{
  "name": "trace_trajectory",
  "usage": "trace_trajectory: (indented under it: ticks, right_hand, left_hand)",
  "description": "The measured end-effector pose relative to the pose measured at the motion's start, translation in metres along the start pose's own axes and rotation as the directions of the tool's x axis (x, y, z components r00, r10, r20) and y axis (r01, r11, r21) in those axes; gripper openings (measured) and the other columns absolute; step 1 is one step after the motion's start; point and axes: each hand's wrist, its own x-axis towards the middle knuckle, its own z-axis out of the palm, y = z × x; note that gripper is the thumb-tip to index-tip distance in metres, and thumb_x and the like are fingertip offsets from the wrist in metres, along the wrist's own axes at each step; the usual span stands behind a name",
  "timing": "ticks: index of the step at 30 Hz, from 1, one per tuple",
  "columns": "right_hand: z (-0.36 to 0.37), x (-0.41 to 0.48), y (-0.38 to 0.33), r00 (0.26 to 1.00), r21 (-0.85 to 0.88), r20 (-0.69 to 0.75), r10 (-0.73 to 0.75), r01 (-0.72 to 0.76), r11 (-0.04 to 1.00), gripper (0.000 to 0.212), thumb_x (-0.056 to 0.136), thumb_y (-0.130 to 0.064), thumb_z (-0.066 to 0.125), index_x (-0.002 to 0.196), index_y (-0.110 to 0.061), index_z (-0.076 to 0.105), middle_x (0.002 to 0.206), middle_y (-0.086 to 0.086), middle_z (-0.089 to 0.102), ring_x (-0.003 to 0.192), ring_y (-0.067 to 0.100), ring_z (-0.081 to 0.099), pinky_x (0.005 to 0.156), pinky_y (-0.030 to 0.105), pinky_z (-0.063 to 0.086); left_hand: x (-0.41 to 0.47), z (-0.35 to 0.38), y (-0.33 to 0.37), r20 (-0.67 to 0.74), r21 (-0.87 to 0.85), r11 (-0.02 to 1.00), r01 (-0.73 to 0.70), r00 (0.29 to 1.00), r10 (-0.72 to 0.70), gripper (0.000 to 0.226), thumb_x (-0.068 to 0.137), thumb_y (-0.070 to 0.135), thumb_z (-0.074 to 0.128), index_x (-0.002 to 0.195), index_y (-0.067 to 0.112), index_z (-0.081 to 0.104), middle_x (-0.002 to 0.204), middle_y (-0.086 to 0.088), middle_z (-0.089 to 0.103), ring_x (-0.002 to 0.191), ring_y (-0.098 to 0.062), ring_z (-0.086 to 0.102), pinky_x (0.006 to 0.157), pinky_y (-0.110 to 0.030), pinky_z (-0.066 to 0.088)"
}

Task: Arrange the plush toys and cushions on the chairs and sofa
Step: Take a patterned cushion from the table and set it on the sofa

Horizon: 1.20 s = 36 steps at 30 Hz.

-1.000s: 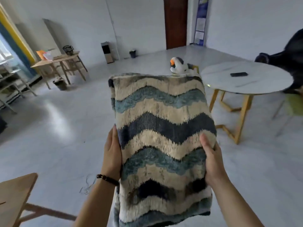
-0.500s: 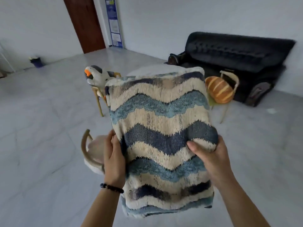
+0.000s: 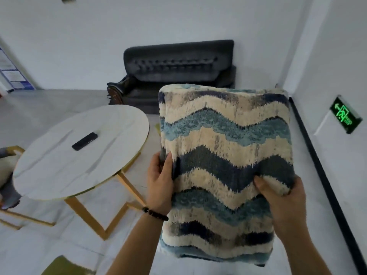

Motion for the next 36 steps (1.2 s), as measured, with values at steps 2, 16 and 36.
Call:
trace_trajectory:
  ticks: [2,16,36]
  right_hand:
    - [0.021,0.062,-0.007,0.999,-0.004,-0.033,-0.004,0.004,1.000,0.066,0.069,-0.020,0.091,0.122,-0.024,0.051,0.109,-0.011,0.065,0.097,0.016,0.065,0.093,0.050,0.057]
    - [0.251,0.440,-0.002,0.994,-0.141,0.095,-0.051,0.064,0.988,0.052,0.065,-0.011,0.094,0.104,-0.030,0.065,0.098,-0.016,0.070,0.090,0.001,0.066,0.080,0.031,0.054]
    - [0.381,0.992,-0.011,0.985,0.027,0.018,0.174,-0.174,0.984,0.072,0.054,-0.089,0.070,0.102,-0.037,0.056,0.110,0.000,0.066,0.103,0.025,0.066,0.094,0.057,0.056]
  left_hand:
    - [0.052,0.032,0.002,0.013,0.017,0.998,-0.052,0.999,0.052,0.020,0.105,0.020,0.047,0.114,0.022,0.065,0.103,0.013,0.074,0.100,-0.007,0.067,0.085,-0.024,0.055]
    - [0.440,0.149,-0.067,-0.092,0.103,0.992,-0.067,0.993,0.077,0.034,0.106,0.034,0.035,0.127,0.017,0.055,0.114,0.010,0.061,0.105,0.007,0.059,0.094,-0.014,0.048]
    - [0.919,0.481,-0.121,0.005,0.085,0.992,0.095,0.995,-0.096,0.039,0.090,0.055,0.062,0.116,0.027,0.067,0.120,-0.006,0.072,0.116,-0.030,0.066,0.101,-0.060,0.050]
